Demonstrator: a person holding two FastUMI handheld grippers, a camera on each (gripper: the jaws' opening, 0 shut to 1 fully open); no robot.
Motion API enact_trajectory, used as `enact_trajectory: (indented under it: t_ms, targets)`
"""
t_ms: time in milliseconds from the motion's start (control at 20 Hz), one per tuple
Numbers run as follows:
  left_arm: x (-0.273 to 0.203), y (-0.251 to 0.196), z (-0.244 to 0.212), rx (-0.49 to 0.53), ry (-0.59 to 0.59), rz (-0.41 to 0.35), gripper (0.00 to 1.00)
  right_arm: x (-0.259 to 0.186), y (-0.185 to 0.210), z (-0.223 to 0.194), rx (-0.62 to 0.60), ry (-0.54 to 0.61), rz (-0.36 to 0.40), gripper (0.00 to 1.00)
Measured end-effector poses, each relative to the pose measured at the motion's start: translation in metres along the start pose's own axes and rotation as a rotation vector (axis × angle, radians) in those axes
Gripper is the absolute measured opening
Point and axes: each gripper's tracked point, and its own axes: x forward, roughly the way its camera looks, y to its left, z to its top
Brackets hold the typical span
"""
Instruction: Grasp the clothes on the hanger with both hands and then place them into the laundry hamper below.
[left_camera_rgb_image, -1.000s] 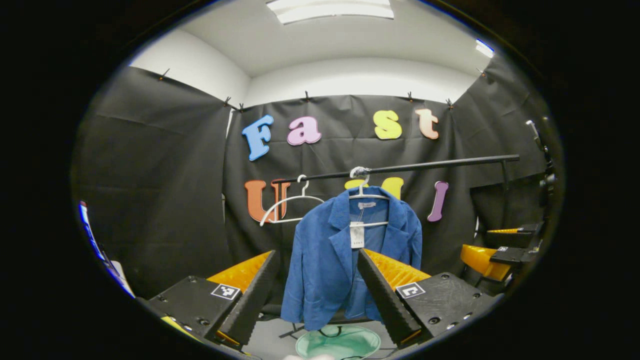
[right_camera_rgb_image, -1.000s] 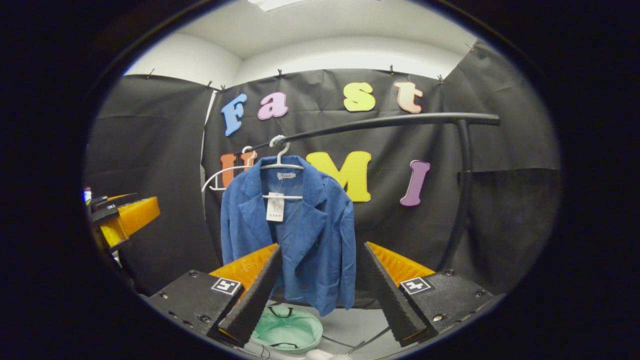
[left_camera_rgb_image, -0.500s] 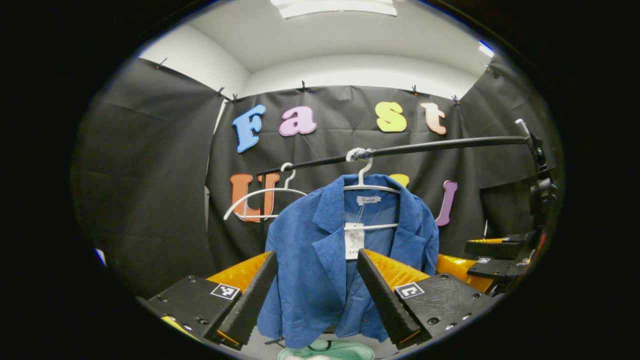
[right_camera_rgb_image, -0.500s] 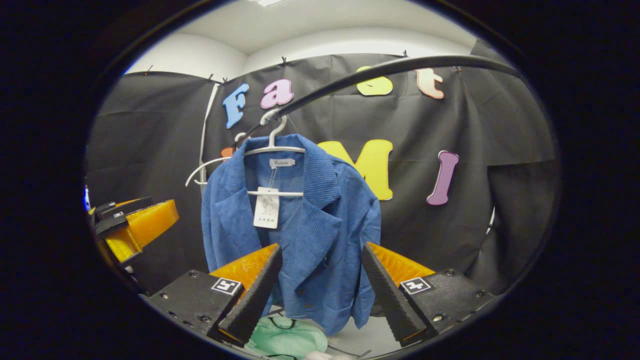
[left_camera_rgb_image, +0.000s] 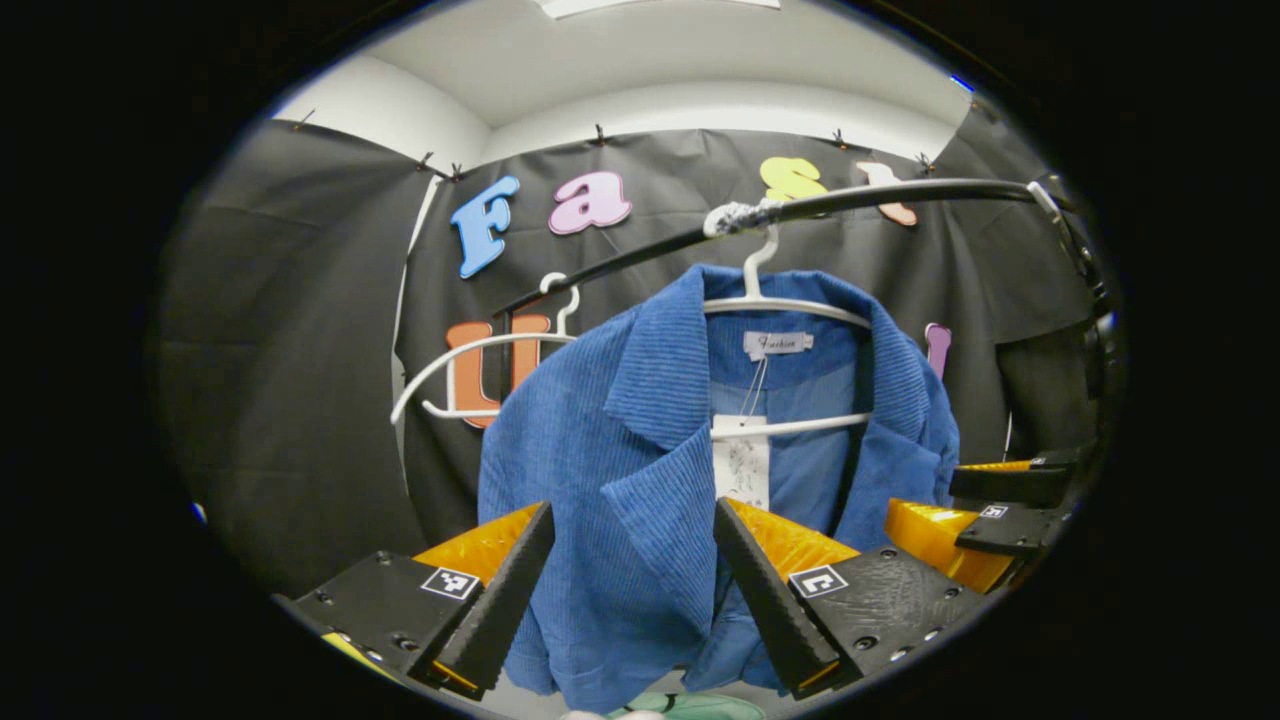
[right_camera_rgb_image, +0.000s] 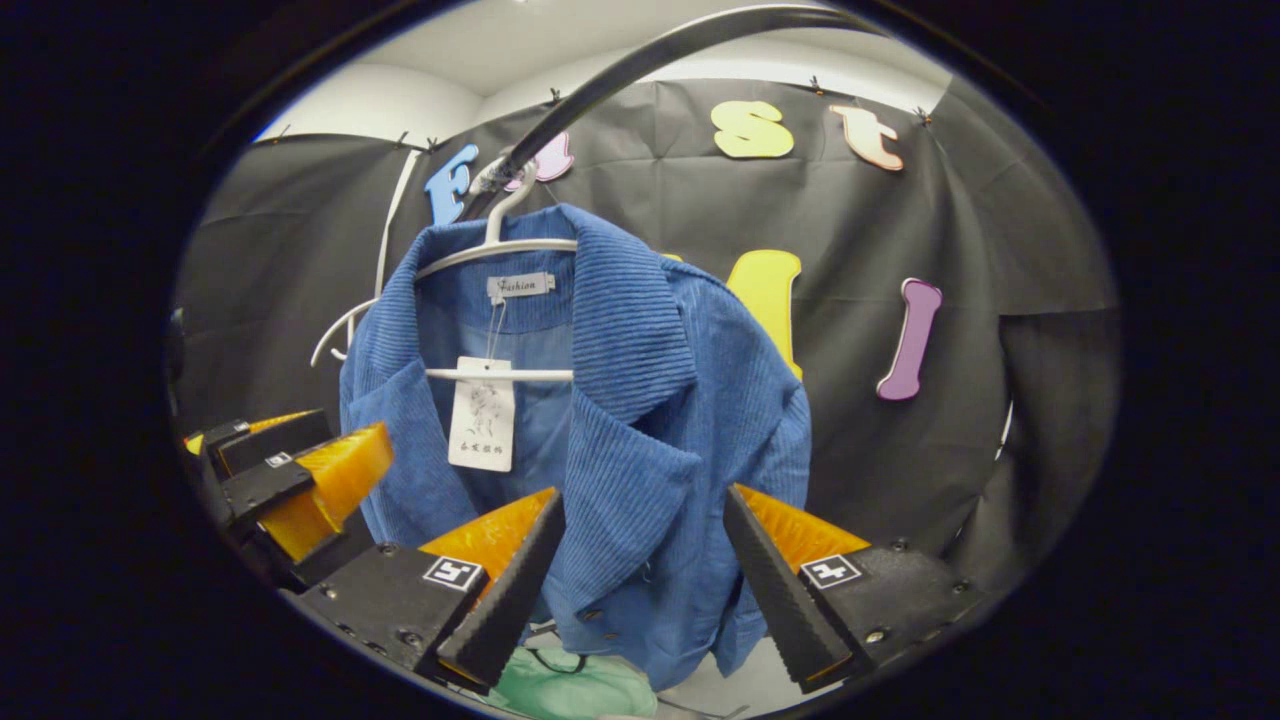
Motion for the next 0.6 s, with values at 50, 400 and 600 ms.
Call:
enact_trajectory:
  t_ms: [50, 400, 600]
  targets:
    - [0.007, -0.005, -0.006, -0.001, 0.011, -0.004, 1.0, 0.004, 0.0, -0.001, 0.012, -0.001, 0.009, 1.0]
    - [0.022, -0.015, -0.017, -0.034, 0.057, -0.007, 0.97, 0.015, 0.007, 0.003, 0.024, 0.0, 0.033, 0.75]
    - [0.019, -0.015, -0.011, -0.008, 0.027, -0.016, 0.72, -0.001, 0.013, -0.001, 0.032, -0.003, 0.042, 0.57]
